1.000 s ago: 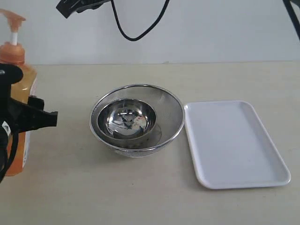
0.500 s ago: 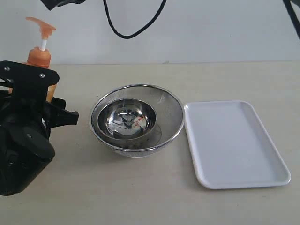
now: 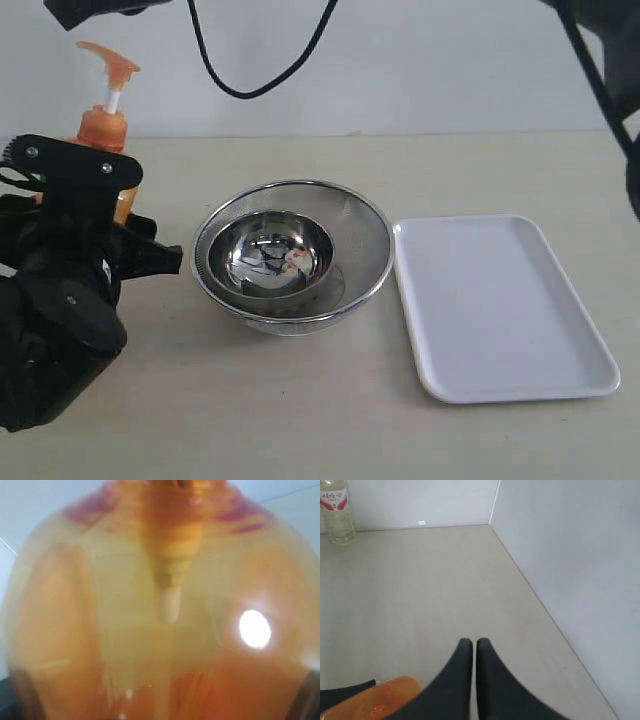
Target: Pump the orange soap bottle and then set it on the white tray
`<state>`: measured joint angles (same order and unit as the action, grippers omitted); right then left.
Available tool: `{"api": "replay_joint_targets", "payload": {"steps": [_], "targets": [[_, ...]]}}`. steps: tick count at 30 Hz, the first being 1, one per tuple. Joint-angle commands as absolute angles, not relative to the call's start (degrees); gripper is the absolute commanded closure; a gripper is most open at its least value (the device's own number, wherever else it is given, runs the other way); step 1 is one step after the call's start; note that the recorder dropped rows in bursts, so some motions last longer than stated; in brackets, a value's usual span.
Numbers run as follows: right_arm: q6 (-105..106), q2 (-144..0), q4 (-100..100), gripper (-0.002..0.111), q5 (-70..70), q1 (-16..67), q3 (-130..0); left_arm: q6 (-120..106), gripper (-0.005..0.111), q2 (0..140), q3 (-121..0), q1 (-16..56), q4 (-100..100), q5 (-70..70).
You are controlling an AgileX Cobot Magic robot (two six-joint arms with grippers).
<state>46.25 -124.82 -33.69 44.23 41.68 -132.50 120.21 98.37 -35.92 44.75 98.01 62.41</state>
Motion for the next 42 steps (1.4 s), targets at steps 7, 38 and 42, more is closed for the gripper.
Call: {"api": "replay_joint_targets", "payload": {"steps": [7, 38, 42], "targets": [[44.2, -126.5, -30.8, 0.109, 42.0, 41.7, -132.6, 118.9, 0.102, 98.0, -36.4, 45.4, 99.9, 66.6], [48.1, -126.6, -31.1, 0.109, 46.8, 44.0, -132.6, 118.8, 0.102, 98.0, -36.4, 45.4, 99.9, 65.7], [48.1, -126.6, -31.1, 0.109, 46.1, 44.0, -132.6, 118.8, 0.102, 98.0, -36.4, 45.4, 99.9, 65.7]]}}
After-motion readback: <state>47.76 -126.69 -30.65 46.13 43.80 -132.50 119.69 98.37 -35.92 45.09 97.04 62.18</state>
